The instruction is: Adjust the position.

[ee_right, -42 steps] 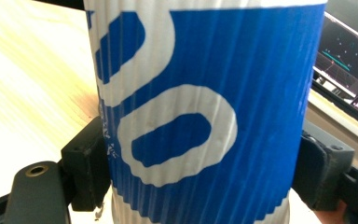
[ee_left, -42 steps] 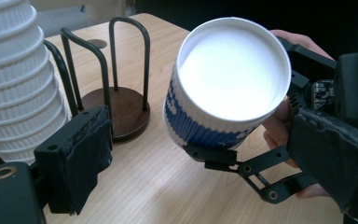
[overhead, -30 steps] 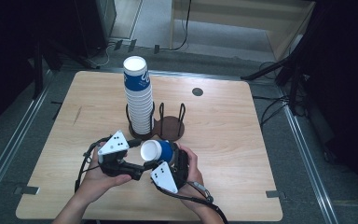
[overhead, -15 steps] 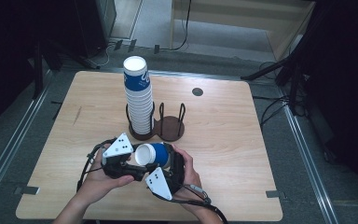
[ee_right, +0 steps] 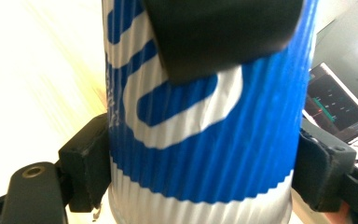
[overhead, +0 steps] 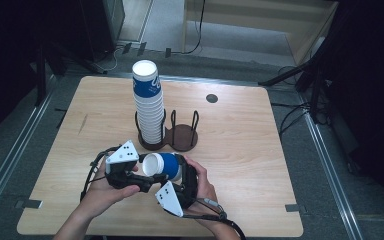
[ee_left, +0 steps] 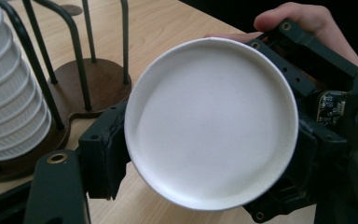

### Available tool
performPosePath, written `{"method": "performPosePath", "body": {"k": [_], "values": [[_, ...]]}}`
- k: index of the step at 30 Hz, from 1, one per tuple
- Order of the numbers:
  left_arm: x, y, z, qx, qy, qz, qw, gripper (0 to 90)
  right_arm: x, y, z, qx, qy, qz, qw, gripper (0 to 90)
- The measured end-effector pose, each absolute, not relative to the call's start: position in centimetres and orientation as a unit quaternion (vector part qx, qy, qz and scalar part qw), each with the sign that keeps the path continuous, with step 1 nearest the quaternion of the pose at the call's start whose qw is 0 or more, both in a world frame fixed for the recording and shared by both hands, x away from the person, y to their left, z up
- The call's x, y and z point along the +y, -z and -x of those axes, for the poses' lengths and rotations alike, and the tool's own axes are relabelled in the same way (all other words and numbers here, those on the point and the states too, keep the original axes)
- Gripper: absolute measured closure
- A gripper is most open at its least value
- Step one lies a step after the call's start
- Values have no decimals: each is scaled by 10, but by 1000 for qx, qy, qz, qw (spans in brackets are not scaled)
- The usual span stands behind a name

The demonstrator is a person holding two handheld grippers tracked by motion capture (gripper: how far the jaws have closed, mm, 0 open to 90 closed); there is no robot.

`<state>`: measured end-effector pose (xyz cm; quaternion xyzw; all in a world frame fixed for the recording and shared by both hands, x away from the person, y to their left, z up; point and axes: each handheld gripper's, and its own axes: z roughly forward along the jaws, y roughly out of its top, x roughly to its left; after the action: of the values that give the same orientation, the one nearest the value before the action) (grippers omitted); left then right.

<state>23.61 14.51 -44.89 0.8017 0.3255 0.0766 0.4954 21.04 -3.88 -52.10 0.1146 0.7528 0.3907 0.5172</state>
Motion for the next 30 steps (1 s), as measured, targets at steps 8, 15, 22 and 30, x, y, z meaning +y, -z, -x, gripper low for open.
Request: {"method": "performPosePath", "body": {"k": [8,15,22,30], "values": [[140,449,-236,337,-70,-810,475,204,-36,523,-206,750,-368,-66,546,191],[141,450,-237,340,-61,-811,473,250,-36,526,-205,748,-354,-47,559,164],[144,452,-240,349,-69,-806,473,263,-37,522,-205,757,-370,-60,535,131],[150,453,-242,352,-100,-797,480,262,-41,515,-204,759,-394,-79,513,82]]}}
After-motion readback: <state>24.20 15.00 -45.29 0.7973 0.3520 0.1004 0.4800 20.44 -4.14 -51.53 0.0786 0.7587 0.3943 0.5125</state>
